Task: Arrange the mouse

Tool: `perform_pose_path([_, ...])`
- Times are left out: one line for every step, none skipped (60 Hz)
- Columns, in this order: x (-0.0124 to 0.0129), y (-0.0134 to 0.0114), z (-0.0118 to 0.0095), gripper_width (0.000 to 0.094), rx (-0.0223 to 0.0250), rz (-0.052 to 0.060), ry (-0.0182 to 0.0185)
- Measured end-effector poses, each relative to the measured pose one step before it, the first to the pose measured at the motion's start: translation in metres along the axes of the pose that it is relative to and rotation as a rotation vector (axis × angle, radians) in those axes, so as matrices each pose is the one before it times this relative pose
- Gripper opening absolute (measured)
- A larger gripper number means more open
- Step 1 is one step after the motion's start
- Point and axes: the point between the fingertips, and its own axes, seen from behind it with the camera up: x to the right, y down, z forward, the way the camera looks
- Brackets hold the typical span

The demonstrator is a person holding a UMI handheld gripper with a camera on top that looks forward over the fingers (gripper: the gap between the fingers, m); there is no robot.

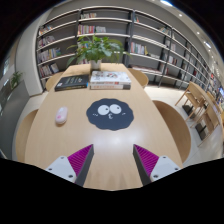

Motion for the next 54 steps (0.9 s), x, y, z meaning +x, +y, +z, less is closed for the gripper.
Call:
perform_pose_path([0.00609,0.00173,-0.01764,0.0797,-0.01816,-0.0104,-0.01737])
perform_pose_path([-0.00786,0.00332,0.00287,0.0799,-0.00988,-0.0050,-0.01325])
perform_pose_path([-0.00615,0.00471,0.00021,0.0800,-0.00996,-0.0045,-0.01461])
perform_pose_path([-0.00819,0.00226,0.00421,0.0795,-0.00872,-0.0041,-0.01351])
perform_pose_path([-0.00847,0.00192,0.00451,0.0794,-0.00786,-0.0042,-0.01350])
perform_pose_path([-0.00912,0.00154,0.00478,0.0795,-0.00659,-0.0042,-0.01344])
perform_pose_path([-0.00932,0.00122,0.00538,0.0794,-0.00515,-0.0040,-0.01334])
perform_pose_path([-0.01533,-0.00020,0.01078,0.0794,-0.00318,-0.0027,-0.00977])
perform_pose_path([-0.01622,0.00226,0.01326,0.0797,-0.00032,-0.0019,-0.01151])
perform_pose_path([-0.01346,-0.00131,0.01583,0.0799,0.00165,-0.0018,-0.00744])
perform_pose_path([-0.00986,-0.00069,0.00641,0.0798,-0.00273,-0.0025,-0.01043])
perform_pose_path([-0.00606,-0.00064,-0.00234,0.0800,-0.00674,-0.0040,-0.01371])
perform_pose_path([-0.01120,-0.00233,0.01439,0.0802,0.00310,-0.0040,-0.00651])
perform_pose_path([-0.00521,-0.00118,-0.00286,0.0806,-0.00633,-0.0047,-0.01220])
perform_pose_path([-0.00642,-0.00351,0.00650,0.0808,0.00087,-0.0037,-0.00801])
perform_pose_path([-0.01011,-0.00306,0.00695,0.0809,0.00108,-0.0032,-0.00628])
perform_pose_path([-0.00712,-0.00336,0.00523,0.0810,0.00130,-0.0029,-0.00747])
perform_pose_path([-0.00668,-0.00358,0.00553,0.0810,0.00138,-0.0021,-0.00671])
perform_pose_path([-0.00629,-0.00387,0.00538,0.0809,0.00163,-0.0002,-0.00627])
perform_pose_path([-0.00577,-0.00415,0.00552,0.0808,0.00180,0.0010,-0.00559])
perform_pose_path([-0.00342,-0.00510,0.00494,0.0809,0.00204,0.0017,-0.00698])
perform_pose_path([-0.00543,-0.00539,0.00654,0.0809,0.00230,0.0012,-0.00469])
perform_pose_path([-0.00493,-0.00468,0.00518,0.0807,0.00309,0.0010,-0.00528])
perform_pose_path([-0.00450,-0.00502,0.00529,0.0809,0.00350,0.0007,-0.00519])
perform_pose_path([-0.00400,-0.00506,0.00536,0.0810,0.00306,0.0012,-0.00398])
perform_pose_path([-0.00333,-0.00504,0.00562,0.0809,0.00290,0.0017,-0.00202])
perform_pose_path([-0.00291,-0.00499,0.00539,0.0809,0.00261,0.0012,-0.00069])
perform_pose_path([-0.00261,-0.00395,0.00544,0.0809,0.00264,0.0005,-0.00085])
perform_pose_path([-0.00336,-0.00539,0.00512,0.0810,-0.00054,-0.0009,-0.00154])
perform_pose_path([-0.00221,-0.00444,0.00511,0.0808,0.00017,-0.0006,-0.00071])
perform_pose_path([-0.00179,-0.00412,0.00536,0.0810,-0.00027,-0.0006,0.00003])
perform_pose_path([-0.00157,-0.00371,0.00513,0.0809,-0.00128,-0.0004,0.00114])
perform_pose_path([-0.00130,-0.00338,0.00474,0.0807,-0.00174,-0.0004,0.00127])
perform_pose_path([-0.00131,-0.00346,0.00473,0.0807,-0.00103,-0.0007,0.00107])
perform_pose_path([-0.00135,-0.00300,0.00417,0.0808,0.00204,-0.0016,0.00091])
perform_pose_path([-0.00070,-0.00331,0.00465,0.0808,0.00088,-0.0020,0.00067])
perform_pose_path([-0.00073,-0.00297,0.00398,0.0806,0.00002,-0.0020,0.00090])
perform_pose_path([-0.00016,-0.00265,0.00406,0.0805,-0.00159,-0.0018,0.00203])
perform_pose_path([0.00001,-0.00195,0.00365,0.0805,-0.00305,-0.0011,0.00258])
perform_pose_path([0.00030,-0.00160,0.00374,0.0802,-0.00331,-0.0005,0.00359])
perform_pose_path([0.00030,-0.00129,0.00324,0.0797,-0.00346,0.0001,0.00434])
perform_pose_path([0.00013,-0.00049,0.00233,0.0790,-0.00117,-0.0010,0.00587])
perform_pose_path([0.00078,-0.00075,0.00294,0.0780,-0.00258,-0.0009,0.00528])
perform_pose_path([0.00198,-0.00120,0.00249,0.0773,-0.00186,-0.0018,0.00557])
perform_pose_path([0.00156,-0.00381,0.00165,0.0758,0.01051,-0.0056,0.00879])
perform_pose_path([0.00141,-0.00155,0.00170,0.0735,0.00431,-0.0043,0.00881])
perform_pose_path([0.00107,0.00037,0.00137,0.0718,-0.00190,-0.0027,0.00684])
perform_pose_path([0.00029,-0.00288,0.00106,0.0694,0.01039,-0.0003,0.00332])
perform_pose_path([-0.00021,-0.00056,0.00114,0.0664,0.00379,0.0031,0.00058])
perform_pose_path([-0.00045,-0.00093,-0.00036,0.0644,0.00247,0.0050,0.00088])
perform_pose_path([-0.00040,-0.00127,0.00004,0.0608,0.00718,0.0038,0.00239])
perform_pose_path([0.00258,-0.00040,0.00246,0.0572,0.00280,0.0013,0.00327])
perform_pose_path([-0.00073,-0.00099,0.00042,0.0532,0.00540,0.0016,-0.00251])
perform_pose_path([-0.00001,0.00046,0.00031,0.0484,0.00108,0.0003,0.00090])
